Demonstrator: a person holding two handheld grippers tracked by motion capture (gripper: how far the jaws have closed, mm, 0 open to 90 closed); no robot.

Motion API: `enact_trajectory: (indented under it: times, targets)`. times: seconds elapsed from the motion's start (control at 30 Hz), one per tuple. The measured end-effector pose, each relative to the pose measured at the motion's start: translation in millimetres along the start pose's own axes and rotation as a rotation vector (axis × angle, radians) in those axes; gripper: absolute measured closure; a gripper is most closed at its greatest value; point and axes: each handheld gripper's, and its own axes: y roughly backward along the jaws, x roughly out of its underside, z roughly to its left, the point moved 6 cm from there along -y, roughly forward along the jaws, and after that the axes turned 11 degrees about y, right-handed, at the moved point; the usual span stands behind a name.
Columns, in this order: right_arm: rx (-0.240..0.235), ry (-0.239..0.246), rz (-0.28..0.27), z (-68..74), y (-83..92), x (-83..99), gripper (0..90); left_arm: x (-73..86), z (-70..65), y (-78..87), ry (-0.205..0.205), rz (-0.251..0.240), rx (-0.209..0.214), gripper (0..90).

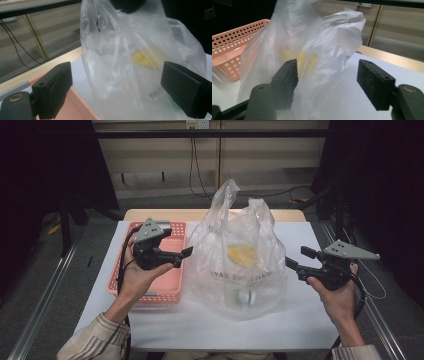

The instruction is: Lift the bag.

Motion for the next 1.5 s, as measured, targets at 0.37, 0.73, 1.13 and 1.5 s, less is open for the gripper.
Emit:
enact_trajectory:
  times: [0.37, 0.73, 1.13, 1.5]
  targets:
    - [0.01, -0.051, 0.057, 3.9, -1.8, 31.8, 22.4, 30.6, 5.3, 20.4, 0.024, 0.015, -0.008, 5.6]
    - [0.021, -0.048, 0.094, 18.0, 3.2, 48.5, 16.9, 63.9, 2.7, 36.9, 0.023, 0.039, -0.033, 4.9]
    - [0.011, -0.073, 0.121, 27.4, 6.5, 68.5, 14.6, 99.1, 10.4, 51.6, 0.082, 0.045, -0.089, 4.9]
    - [0.024, -0.099, 0.144, 33.4, 4.8, 91.6, 14.5, 126.9, 7.1, 56.5, 0.09, 0.064, -0.084, 4.8]
